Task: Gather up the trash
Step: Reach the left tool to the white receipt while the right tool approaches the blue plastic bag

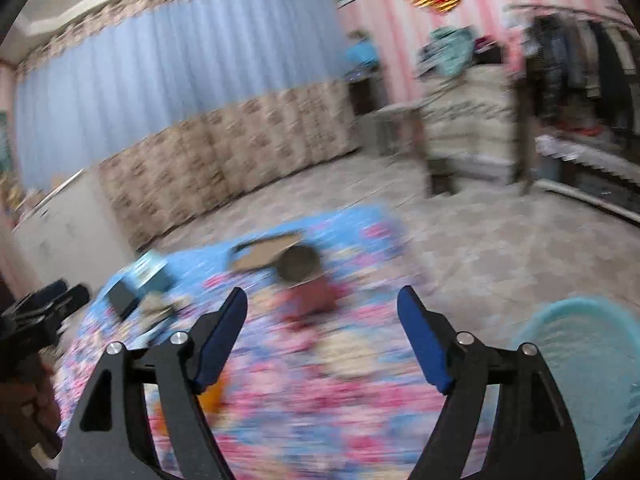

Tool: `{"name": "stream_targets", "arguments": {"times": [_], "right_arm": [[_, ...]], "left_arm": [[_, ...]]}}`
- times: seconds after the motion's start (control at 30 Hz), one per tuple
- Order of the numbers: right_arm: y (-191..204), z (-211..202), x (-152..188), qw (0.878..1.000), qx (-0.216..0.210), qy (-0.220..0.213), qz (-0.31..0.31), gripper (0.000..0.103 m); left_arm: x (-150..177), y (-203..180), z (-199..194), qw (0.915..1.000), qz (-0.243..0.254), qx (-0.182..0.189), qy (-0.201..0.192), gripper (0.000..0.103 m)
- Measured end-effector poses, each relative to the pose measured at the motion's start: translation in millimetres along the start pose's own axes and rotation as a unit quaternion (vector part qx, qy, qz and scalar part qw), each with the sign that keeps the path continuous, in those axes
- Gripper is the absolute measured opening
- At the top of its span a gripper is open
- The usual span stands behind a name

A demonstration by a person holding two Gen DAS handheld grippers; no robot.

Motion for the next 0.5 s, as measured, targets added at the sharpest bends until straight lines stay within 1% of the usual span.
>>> {"name": "stream_targets", "arguments": {"times": [0.03, 0.07, 0.1, 0.17, 0.23, 0.27, 0.3, 0.33, 0.37, 0.4, 0.47, 0.5], "right_arm": [[23.4, 15.5, 7.9, 1.000, -0.012, 0.015, -0.011, 0.076], [40.2, 26.3, 12.0, 0.999, -0.017, 0.027, -0.021, 0.076], [62.1, 40.8, 21.0, 0.998, -0.023, 0.041, -0.034, 0.076], [92.1, 59.1, 31.3, 0.997, -0.033, 0.053, -0.050, 0.076], [119.4, 75.0, 34.2, 0.994, -0.039, 0.063, -0.076, 0.076], [125.1, 77.5, 31.2, 0.994, -0.035, 0.064, -0.085, 0.076], [134.6, 78.7, 27.0, 0.993, -0.030, 0.057, -0.094, 0.076], [140.2, 79.3, 21.8, 0.994, -0.033, 0.051, -0.095, 0.076], [145.5, 79.1, 21.2, 0.994, -0.037, 0.047, -0.092, 0.076], [150.8, 81.8, 17.6, 0.994, -0.046, 0.043, -0.087, 0.076], [155.6, 86.5, 18.8, 0.994, -0.054, 0.041, -0.089, 0.076], [158.3, 93.6, 24.9, 0.993, -0.053, 0.043, -0.093, 0.076]], "left_arm": [[8.4, 19.9, 8.3, 0.9998, -0.007, -0.014, 0.011, 0.097], [15.7, 30.2, 13.4, 0.9995, -0.013, -0.018, 0.021, 0.097], [27.3, 44.3, 25.3, 0.9988, -0.021, -0.021, 0.040, 0.097], [48.8, 58.1, 41.7, 0.9974, -0.031, -0.018, 0.063, 0.097], [68.9, 65.6, 58.0, 0.9944, -0.054, -0.004, 0.091, 0.097], [72.5, 64.8, 65.0, 0.9923, -0.059, 0.008, 0.109, 0.097], [71.9, 63.6, 69.2, 0.9917, -0.056, 0.013, 0.115, 0.097], [72.2, 62.5, 70.1, 0.9924, -0.051, 0.010, 0.112, 0.097], [69.8, 62.6, 73.1, 0.9933, -0.042, -0.001, 0.108, 0.097], [72.9, 61.9, 76.9, 0.9931, -0.040, -0.003, 0.110, 0.097], [79.9, 59.3, 84.1, 0.9913, -0.053, 0.007, 0.121, 0.097], [85.7, 54.5, 91.2, 0.9894, -0.054, 0.015, 0.134, 0.097]]}}
Point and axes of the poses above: each gripper's, at about its wrist camera, not at the fingertips, and z roughly the way its jaws point, y to its left, x to its underside, the point moved 4 cm from there along z, roughly the way its jaws point, and after that the axes turned 7 degrees about y, right-handed, at the moved point
